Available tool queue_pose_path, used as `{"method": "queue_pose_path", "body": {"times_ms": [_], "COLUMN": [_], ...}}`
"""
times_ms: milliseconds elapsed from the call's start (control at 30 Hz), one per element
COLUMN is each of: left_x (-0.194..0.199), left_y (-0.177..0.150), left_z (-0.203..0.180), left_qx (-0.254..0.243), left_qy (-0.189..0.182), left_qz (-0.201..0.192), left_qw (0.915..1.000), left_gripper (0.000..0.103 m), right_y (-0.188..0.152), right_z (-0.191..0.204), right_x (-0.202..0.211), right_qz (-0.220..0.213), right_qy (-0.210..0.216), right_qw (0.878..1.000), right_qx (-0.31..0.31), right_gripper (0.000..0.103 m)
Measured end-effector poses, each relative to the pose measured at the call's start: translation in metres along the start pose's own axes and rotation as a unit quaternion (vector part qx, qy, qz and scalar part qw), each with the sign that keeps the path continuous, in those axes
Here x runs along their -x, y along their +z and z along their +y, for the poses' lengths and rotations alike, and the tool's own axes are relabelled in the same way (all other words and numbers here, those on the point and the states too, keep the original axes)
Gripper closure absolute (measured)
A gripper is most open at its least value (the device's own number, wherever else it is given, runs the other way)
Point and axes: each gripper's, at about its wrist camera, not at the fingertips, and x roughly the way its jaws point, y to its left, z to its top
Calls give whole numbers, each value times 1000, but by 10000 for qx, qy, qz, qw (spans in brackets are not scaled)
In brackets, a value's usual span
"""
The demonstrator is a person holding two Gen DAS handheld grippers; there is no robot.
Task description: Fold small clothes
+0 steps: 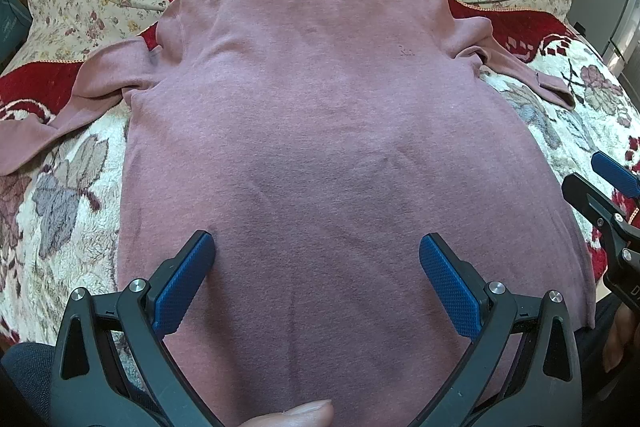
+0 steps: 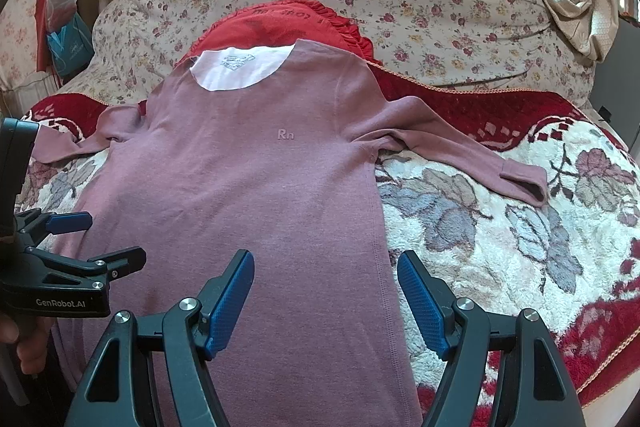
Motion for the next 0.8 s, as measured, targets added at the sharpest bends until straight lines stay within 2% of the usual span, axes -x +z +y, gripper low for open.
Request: {"method": "queue_pose_path", "body": {"times_ms": [800], "left_x": [0], "left_y": [1], "left_z": [0], "left_qx": [-2], "left_qy": [0], "left_qz": [6], "left_qw": [10000], "left_gripper": [0], "right_y": [0], "right_z": [0], "right_x": [1], "right_qz": [-21], "right_qy": [-32], "right_qw": [10000], "right_qx": [45], "right_gripper": [31]}}
